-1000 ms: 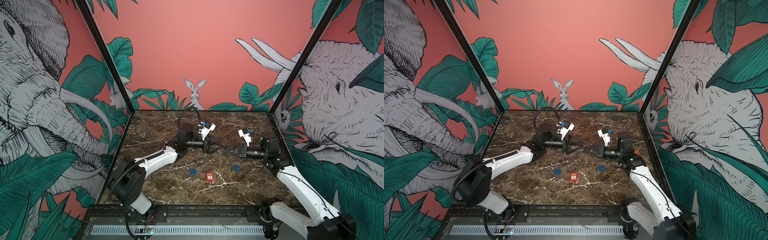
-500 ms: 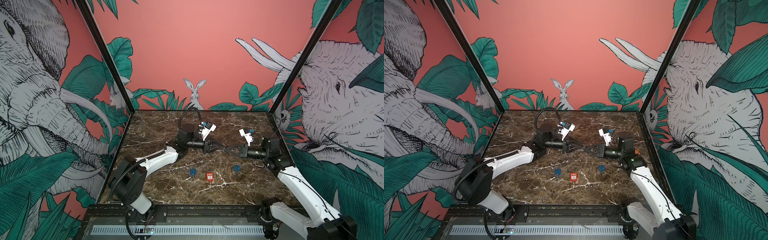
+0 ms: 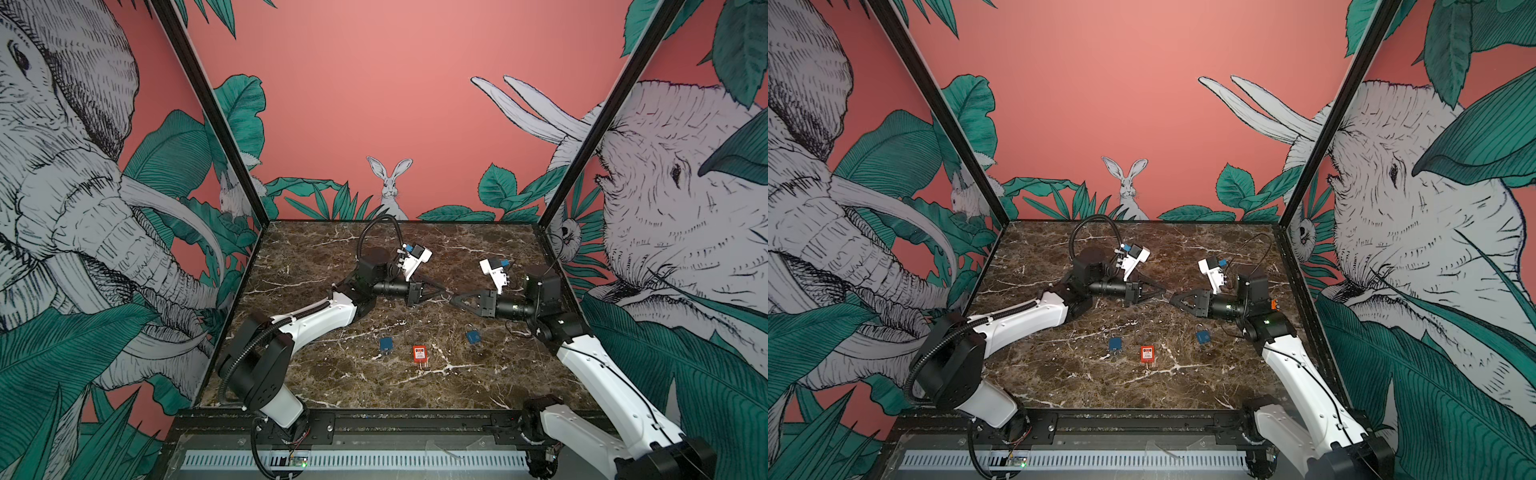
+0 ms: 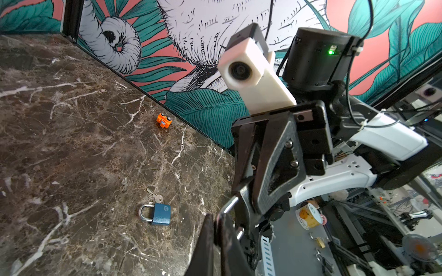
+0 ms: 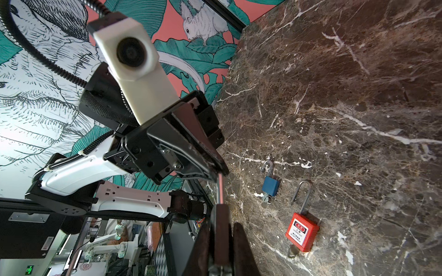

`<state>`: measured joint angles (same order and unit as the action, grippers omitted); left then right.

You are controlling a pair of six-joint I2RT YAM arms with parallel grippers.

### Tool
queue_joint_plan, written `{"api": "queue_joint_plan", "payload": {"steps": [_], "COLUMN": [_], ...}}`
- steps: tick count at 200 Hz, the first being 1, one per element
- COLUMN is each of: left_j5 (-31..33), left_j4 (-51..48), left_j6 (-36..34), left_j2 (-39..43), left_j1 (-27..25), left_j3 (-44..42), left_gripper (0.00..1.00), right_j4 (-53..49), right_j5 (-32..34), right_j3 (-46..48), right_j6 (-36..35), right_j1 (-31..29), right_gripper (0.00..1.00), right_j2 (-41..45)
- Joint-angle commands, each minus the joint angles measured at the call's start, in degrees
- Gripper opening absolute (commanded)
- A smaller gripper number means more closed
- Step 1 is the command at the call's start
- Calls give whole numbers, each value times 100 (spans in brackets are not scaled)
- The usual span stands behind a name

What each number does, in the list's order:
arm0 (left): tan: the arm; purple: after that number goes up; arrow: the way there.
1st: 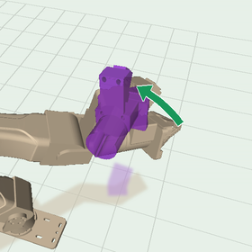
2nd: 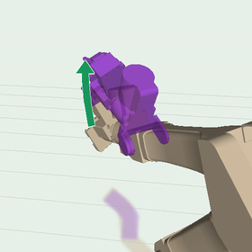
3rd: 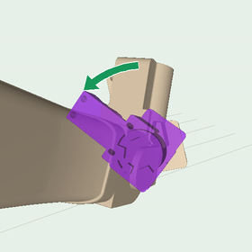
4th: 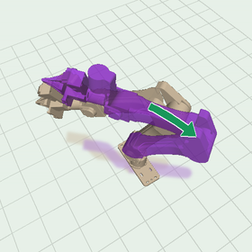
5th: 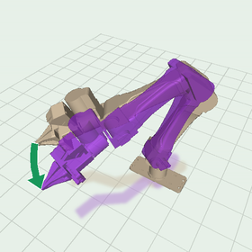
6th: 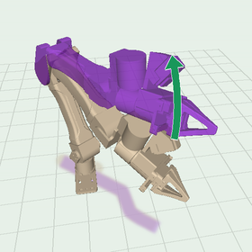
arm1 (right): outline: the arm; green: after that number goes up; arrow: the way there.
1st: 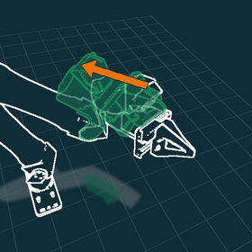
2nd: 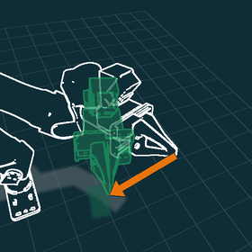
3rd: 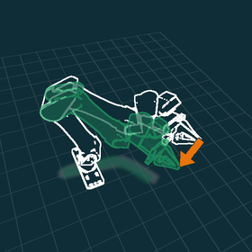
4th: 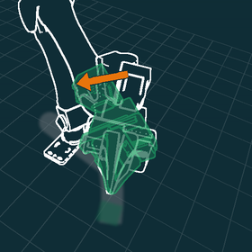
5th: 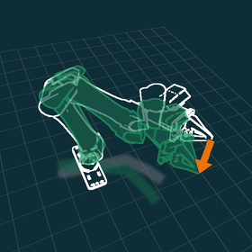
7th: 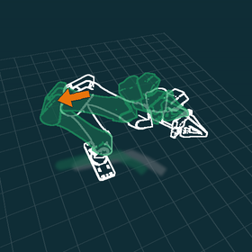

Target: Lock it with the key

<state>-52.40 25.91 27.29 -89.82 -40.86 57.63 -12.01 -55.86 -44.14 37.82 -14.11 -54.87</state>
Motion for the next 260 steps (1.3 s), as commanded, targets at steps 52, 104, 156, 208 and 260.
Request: {"api": "queue_joint_plan", "payload": {"steps": [52,104,156,208,260], "left_j5": [-73,-100,-40,-164,-375], "left_j4": [99,186,309,563,1175], "left_j6": [70,97,180,274,569], "left_j2": [219,202,263,168,-35], "left_j1": [-226,-453,-501,-736,-920], "left_j3": [-105,-103,-144,-119,-180], "left_gripper": [4,2,0,0,0], "right_j4": [680,911,1073,2503,3095], "right_j5": [-29,4,58,31,151], "right_j3": [218,274,409,758,492], "right_j6": [-240,-176,-192,508,547], "right_j1": [36,37,45,48,45], "right_gripper": [0,0,0,0,0], "right_j2": [204,204,171,-260,-806]}}
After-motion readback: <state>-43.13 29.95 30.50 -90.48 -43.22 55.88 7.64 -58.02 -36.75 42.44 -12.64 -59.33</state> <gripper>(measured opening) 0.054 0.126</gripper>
